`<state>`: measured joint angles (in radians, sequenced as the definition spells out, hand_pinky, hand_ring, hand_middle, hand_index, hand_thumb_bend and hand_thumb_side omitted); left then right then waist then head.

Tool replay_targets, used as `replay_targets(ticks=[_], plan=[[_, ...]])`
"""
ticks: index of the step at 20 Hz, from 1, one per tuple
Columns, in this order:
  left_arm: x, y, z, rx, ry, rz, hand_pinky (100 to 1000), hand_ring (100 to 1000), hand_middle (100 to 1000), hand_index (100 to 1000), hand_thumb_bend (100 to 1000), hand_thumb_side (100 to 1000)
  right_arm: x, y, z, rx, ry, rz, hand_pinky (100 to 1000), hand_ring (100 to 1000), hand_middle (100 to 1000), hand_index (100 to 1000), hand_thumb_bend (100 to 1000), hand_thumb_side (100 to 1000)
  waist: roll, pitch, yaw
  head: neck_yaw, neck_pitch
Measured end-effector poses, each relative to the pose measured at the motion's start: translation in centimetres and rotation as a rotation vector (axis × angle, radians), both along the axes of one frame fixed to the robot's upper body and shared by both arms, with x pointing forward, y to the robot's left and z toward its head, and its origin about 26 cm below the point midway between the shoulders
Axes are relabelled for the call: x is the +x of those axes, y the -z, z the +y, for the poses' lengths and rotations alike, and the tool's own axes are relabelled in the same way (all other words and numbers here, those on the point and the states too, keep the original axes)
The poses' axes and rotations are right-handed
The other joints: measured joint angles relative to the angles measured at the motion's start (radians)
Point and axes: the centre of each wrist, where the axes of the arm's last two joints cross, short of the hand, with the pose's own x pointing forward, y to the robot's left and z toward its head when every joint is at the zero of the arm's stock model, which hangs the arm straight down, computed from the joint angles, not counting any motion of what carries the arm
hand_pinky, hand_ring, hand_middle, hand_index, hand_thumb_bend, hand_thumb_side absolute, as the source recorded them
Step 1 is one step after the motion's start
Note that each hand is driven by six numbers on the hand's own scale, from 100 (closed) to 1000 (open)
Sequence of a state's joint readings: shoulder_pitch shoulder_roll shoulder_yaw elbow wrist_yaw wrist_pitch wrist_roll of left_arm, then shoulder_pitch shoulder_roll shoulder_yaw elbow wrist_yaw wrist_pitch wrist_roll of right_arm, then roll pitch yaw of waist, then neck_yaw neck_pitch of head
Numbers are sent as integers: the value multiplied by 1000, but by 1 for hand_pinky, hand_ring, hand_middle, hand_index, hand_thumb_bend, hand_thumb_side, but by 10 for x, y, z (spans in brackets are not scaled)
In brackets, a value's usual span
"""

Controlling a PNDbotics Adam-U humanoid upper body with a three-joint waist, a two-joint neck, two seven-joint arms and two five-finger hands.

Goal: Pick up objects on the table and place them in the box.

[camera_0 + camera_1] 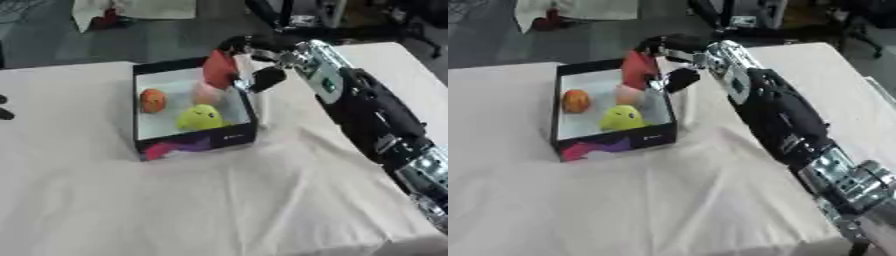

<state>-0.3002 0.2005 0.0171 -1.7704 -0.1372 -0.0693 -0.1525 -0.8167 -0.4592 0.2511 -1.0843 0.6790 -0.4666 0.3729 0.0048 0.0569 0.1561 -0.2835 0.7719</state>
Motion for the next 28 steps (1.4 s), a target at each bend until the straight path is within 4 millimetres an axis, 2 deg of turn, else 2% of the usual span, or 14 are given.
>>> replay_targets(ticks=[3, 6, 7, 8, 9, 10, 15, 20, 25, 28], plan=[[0, 0, 0, 0, 0, 1, 648, 522, 559, 797, 100, 876, -5, -5, 4, 33, -38, -6, 906, 891, 992, 992, 100, 765, -1, 0, -6, 4, 0], [0, 0, 0, 0, -1, 1, 648, 522, 559, 797, 100, 875, -9, -13, 4, 42, -53, -9, 909, 897, 996, 994, 100, 784, -1, 0, -7, 9, 0], [0, 1, 0, 0, -1, 2, 648, 522, 559, 797, 100, 875, -10, -13, 4, 41, -52, -6, 910, 901, 1000, 996, 100, 765, -1, 0, -8, 10, 0], [0, 1, 0, 0, -1, 1, 648, 522, 559, 797, 100, 875, -11, -13, 3, 38, -51, -1, 912, 907, 1000, 1000, 100, 665, -1, 0, -8, 10, 0], [0, 1, 0, 0, -1, 1, 648, 522, 559, 797, 100, 875, -11, -13, 3, 31, -51, 4, 917, 917, 1000, 1000, 100, 290, -1, 0, -8, 10, 0], [0, 1, 0, 0, -1, 2, 648, 522, 559, 797, 100, 875, -11, -14, 4, 13, -51, 7, 920, 919, 1000, 1000, 100, 221, -1, 0, -9, 10, 0], [0, 1, 0, -1, -2, 2, 648, 522, 559, 797, 100, 875, -12, -9, 3, -96, -70, 29, 928, 924, 1000, 1000, 100, 227, -1, 0, -9, 10, 0], [0, 1, 0, -1, -2, 2, 648, 522, 559, 797, 100, 875, -13, -8, 3, -123, -90, 36, 931, 918, 1000, 1000, 100, 217, -1, 0, -9, 11, 0], [-1, 1, 1, -1, -4, 3, 647, 522, 558, 797, 100, 876, -19, -12, -3, -52, -96, 23, 929, 888, 981, 1000, 100, 198, -3, 0, -19, 22, 0], [-1, 3, 2, -2, -11, 8, 648, 522, 558, 796, 100, 878, -34, -16, -19, 75, -83, -2, 928, 849, 939, 995, 100, 222, -9, 0, -31, 37, 0]])
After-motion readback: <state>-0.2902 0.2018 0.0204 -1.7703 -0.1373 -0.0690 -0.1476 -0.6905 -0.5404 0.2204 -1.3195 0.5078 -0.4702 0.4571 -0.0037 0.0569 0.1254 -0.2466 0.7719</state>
